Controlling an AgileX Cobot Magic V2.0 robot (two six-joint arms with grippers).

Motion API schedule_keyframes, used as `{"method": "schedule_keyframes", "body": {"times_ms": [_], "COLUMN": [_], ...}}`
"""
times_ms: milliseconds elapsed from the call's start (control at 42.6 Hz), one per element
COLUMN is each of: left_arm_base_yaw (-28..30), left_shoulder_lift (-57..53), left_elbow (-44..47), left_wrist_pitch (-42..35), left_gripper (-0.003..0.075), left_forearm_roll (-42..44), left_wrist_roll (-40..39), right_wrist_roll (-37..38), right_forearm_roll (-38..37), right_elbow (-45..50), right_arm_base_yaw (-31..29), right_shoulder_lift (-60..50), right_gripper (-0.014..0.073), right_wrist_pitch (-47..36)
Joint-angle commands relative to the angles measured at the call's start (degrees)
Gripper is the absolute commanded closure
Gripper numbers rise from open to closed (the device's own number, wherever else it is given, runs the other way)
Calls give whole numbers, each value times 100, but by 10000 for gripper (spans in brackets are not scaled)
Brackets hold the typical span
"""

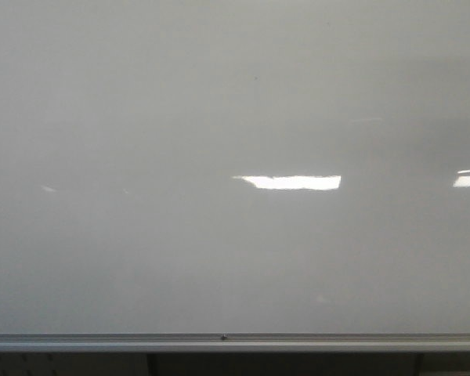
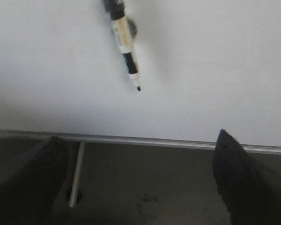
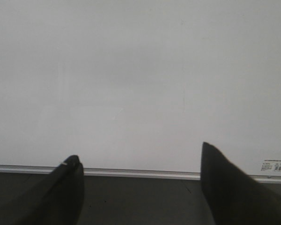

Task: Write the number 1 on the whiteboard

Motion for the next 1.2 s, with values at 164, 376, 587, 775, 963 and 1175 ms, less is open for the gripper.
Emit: {"method": "schedule_keyframes", "body": {"times_ms": [164, 376, 587, 775, 963, 1175], "left_arm_base_yaw": [528, 506, 506, 196, 6, 6], "left_shoulder_lift": [1205, 2106, 2773, 3170, 3465, 3752], "left_elbow": [-182, -182, -182, -182, -193, -193], "left_wrist_pitch": [-1224, -2319, -3118, -3826, -4440, -4804], "left_gripper": [114, 114, 125, 211, 249, 249], "left_forearm_roll": [-996, -1757, -1882, -1870, -1844, -1844], "left_wrist_roll": [468, 1037, 1037, 1037, 1037, 1037], "right_wrist_roll": [-48, -48, -48, -48, -48, -48], "right_forearm_roll": [107, 107, 114, 114, 114, 114], "right_elbow": [-189, -189, -189, -189, -189, -189], "right_arm_base_yaw": [-40, -40, -40, -40, -40, -40], "right_shoulder_lift": [40, 40, 40, 40, 40, 40], "right_gripper": [46, 46, 46, 46, 46, 46], "right_wrist_pitch": [-427, -427, -428, -428, -428, -428]}}
